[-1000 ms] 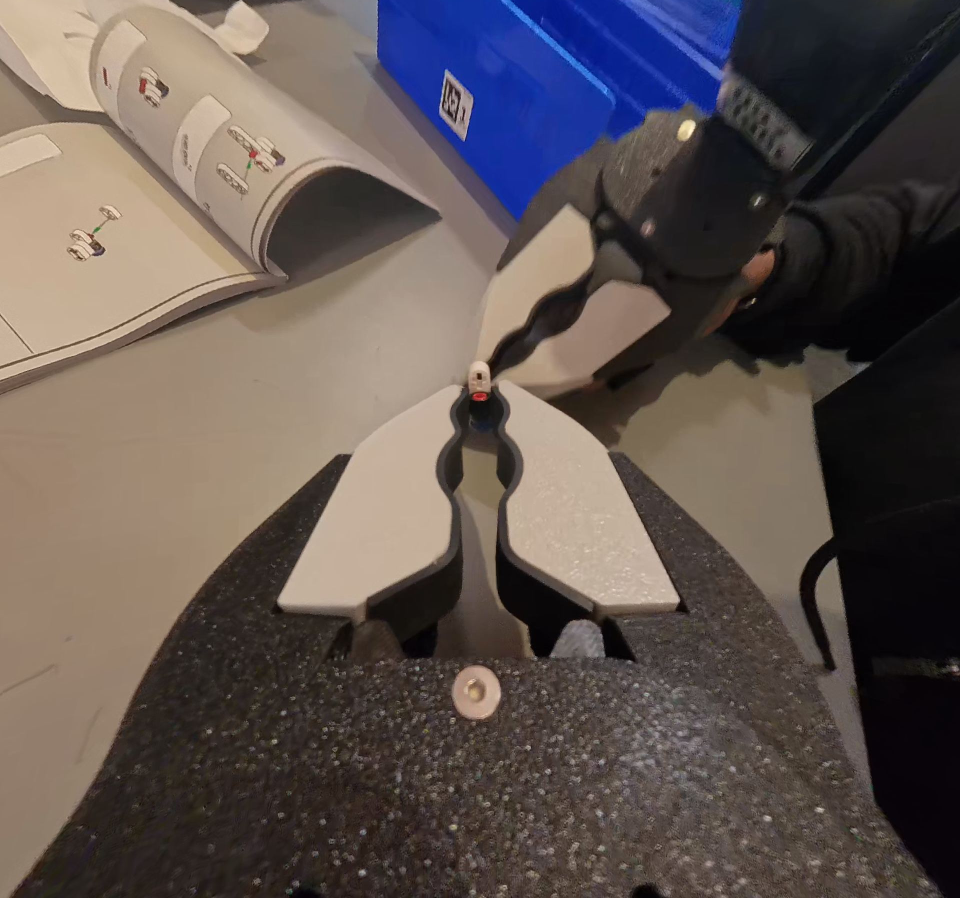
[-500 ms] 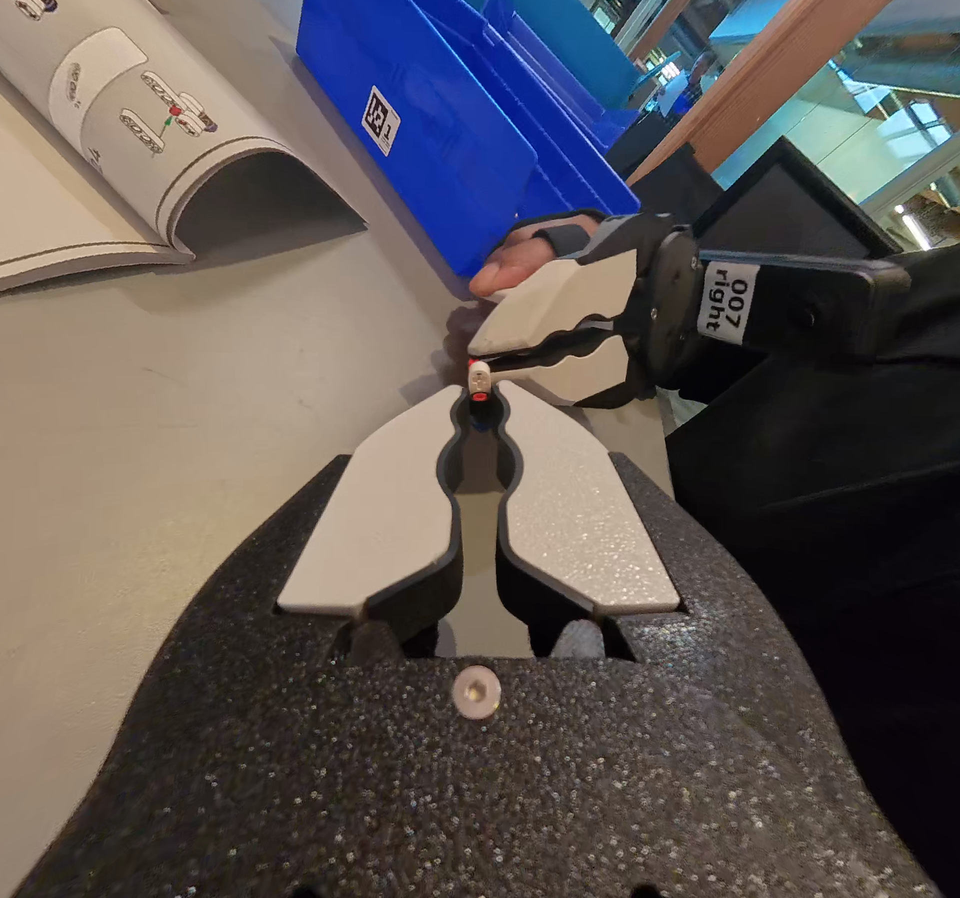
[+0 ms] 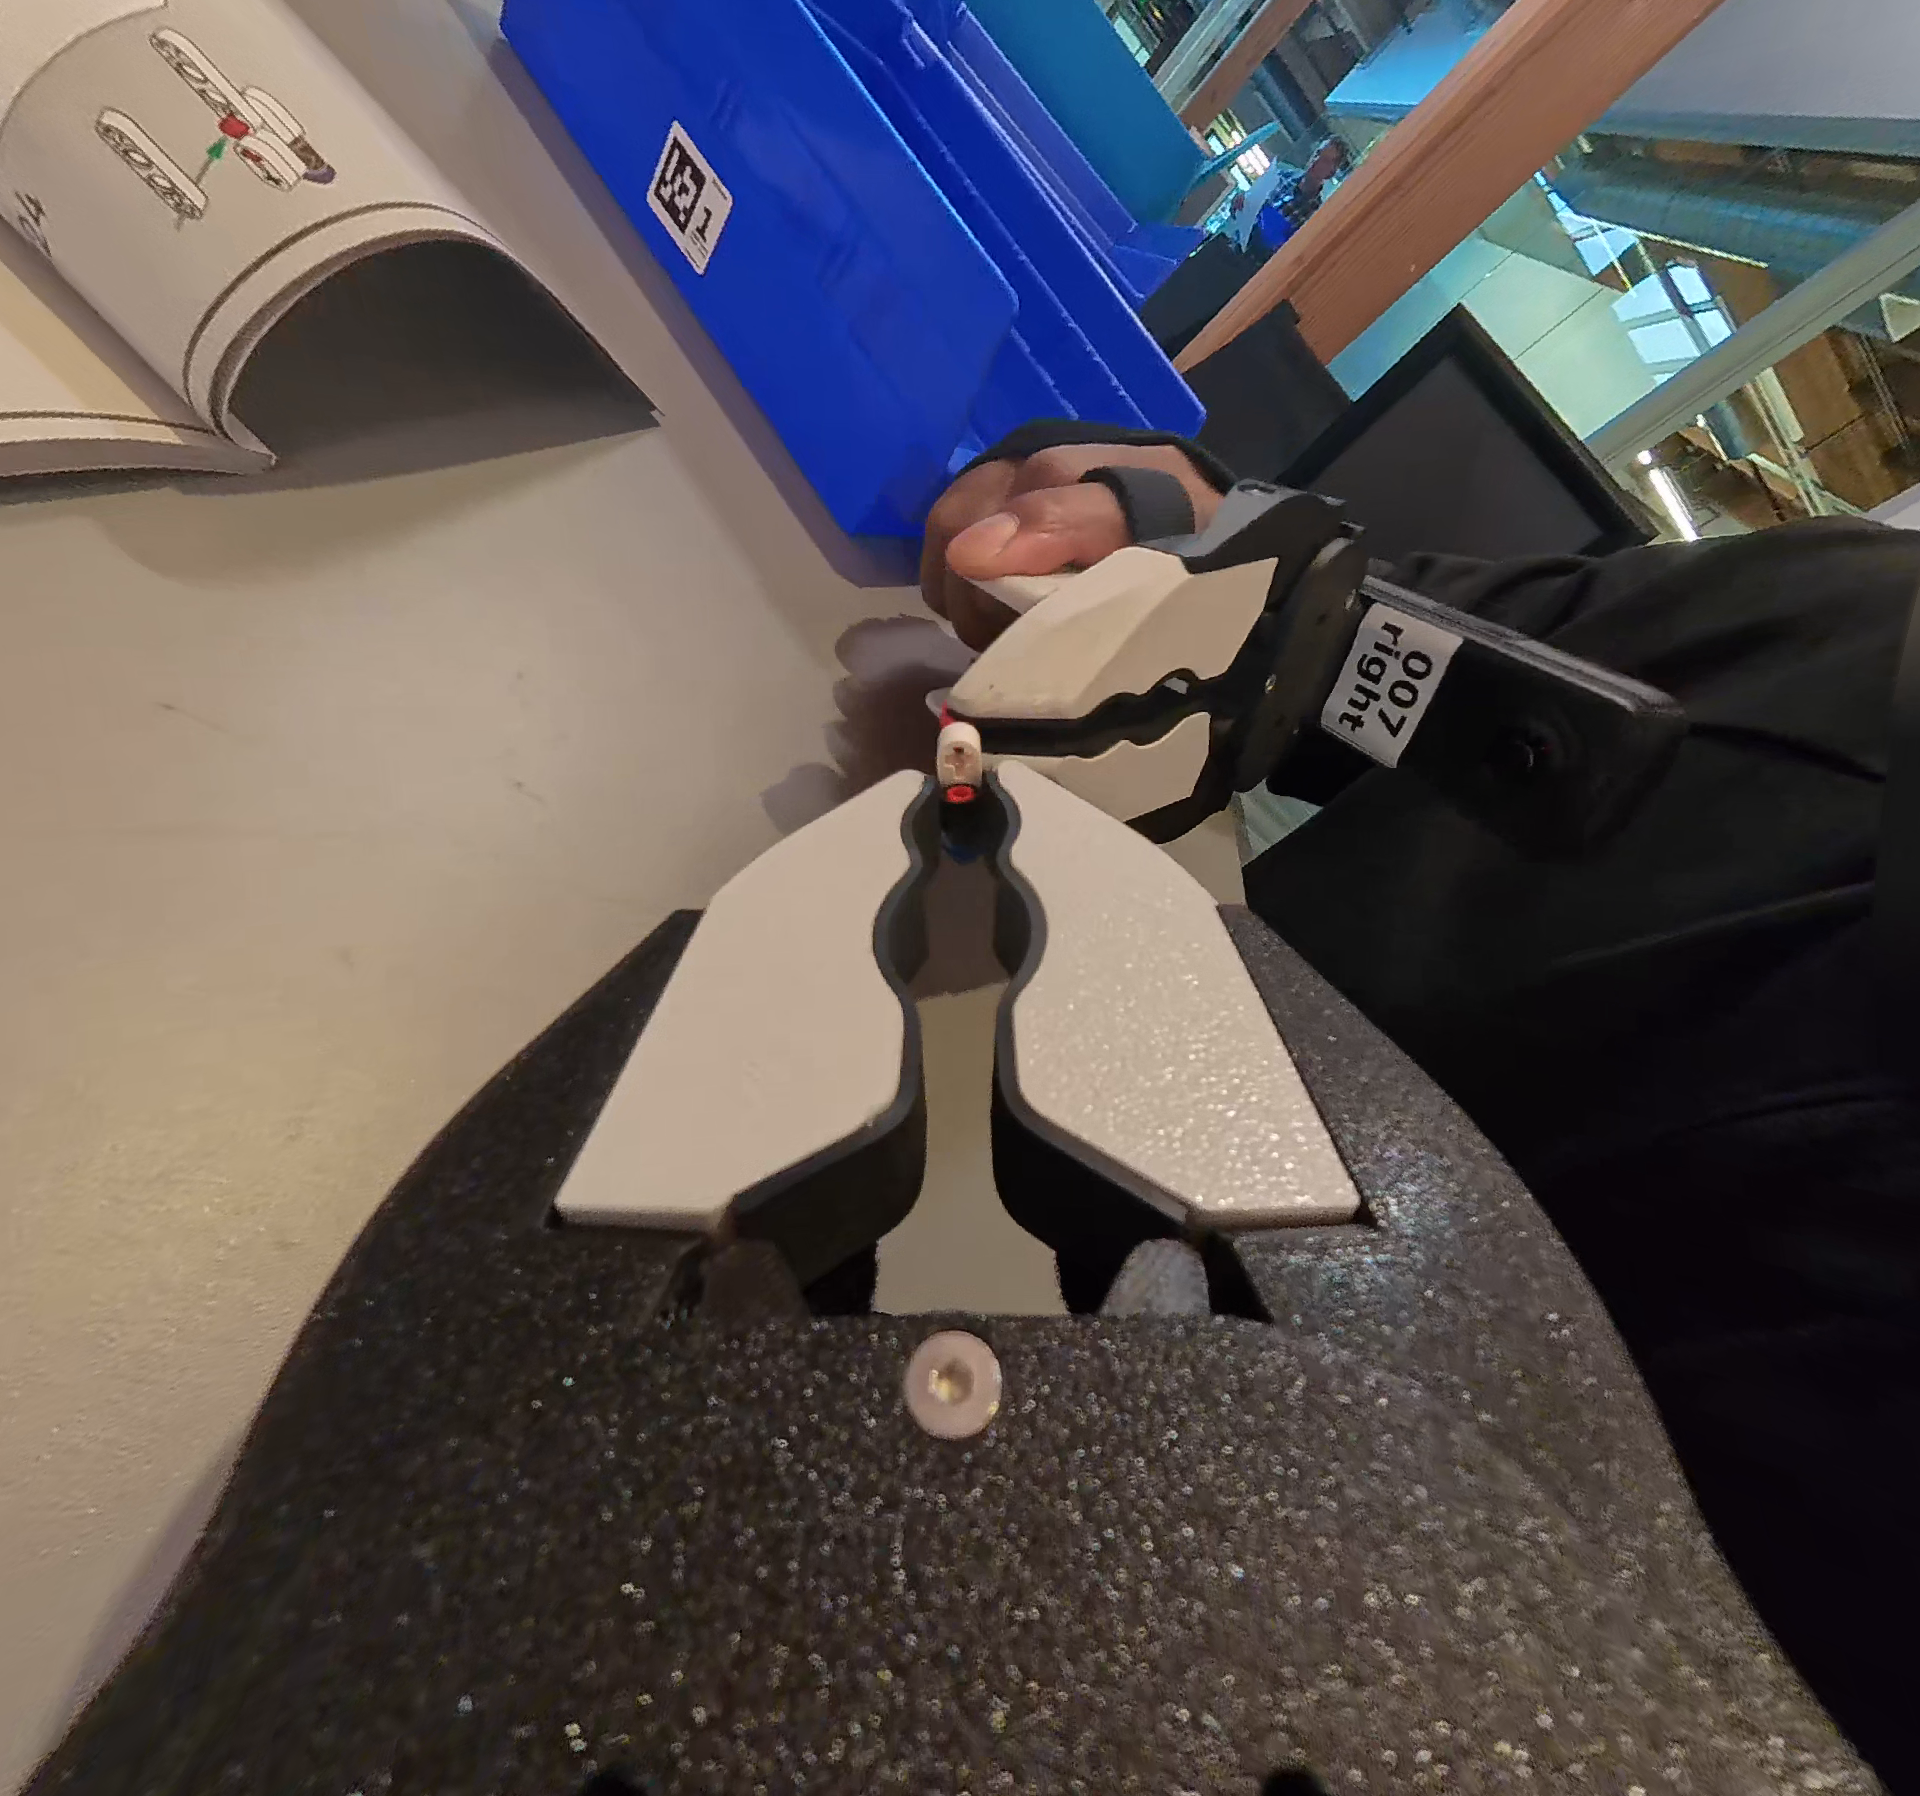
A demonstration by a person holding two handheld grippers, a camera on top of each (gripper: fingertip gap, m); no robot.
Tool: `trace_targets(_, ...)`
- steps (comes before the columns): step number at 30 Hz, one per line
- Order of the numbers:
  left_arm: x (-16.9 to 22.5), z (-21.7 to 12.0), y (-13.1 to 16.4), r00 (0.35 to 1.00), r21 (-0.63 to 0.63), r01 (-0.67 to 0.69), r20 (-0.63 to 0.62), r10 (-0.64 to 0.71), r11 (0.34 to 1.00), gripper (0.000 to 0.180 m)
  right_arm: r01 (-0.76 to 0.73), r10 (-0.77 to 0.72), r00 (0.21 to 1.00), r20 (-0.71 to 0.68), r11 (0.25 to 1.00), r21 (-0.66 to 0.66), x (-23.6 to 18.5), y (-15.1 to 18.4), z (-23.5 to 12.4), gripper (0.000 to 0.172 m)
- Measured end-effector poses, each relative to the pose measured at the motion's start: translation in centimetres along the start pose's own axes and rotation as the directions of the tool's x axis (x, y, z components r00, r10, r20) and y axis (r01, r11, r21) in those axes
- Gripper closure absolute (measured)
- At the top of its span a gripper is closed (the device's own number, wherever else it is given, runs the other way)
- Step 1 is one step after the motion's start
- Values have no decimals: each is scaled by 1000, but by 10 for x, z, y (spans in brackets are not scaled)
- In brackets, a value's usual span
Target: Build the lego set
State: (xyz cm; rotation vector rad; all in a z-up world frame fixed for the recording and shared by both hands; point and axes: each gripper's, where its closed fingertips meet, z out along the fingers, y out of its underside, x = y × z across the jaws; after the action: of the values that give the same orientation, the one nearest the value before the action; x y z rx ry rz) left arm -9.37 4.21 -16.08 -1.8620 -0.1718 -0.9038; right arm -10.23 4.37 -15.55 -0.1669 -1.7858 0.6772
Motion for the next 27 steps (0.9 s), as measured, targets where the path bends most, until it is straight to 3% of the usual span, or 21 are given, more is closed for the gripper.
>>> trace_targets(14, 6, 0, 2, 995, -18, 84, -44, -85, 996, 173, 290, -292, 950, -106, 956, -37, -2, -8, -3, 170)
trace_targets(27, 13, 2, 9, 997, -72, 2, -72, -7, 997, 173, 200, -199, 980, -18, 977, 70, -5, -13, -10, 170)
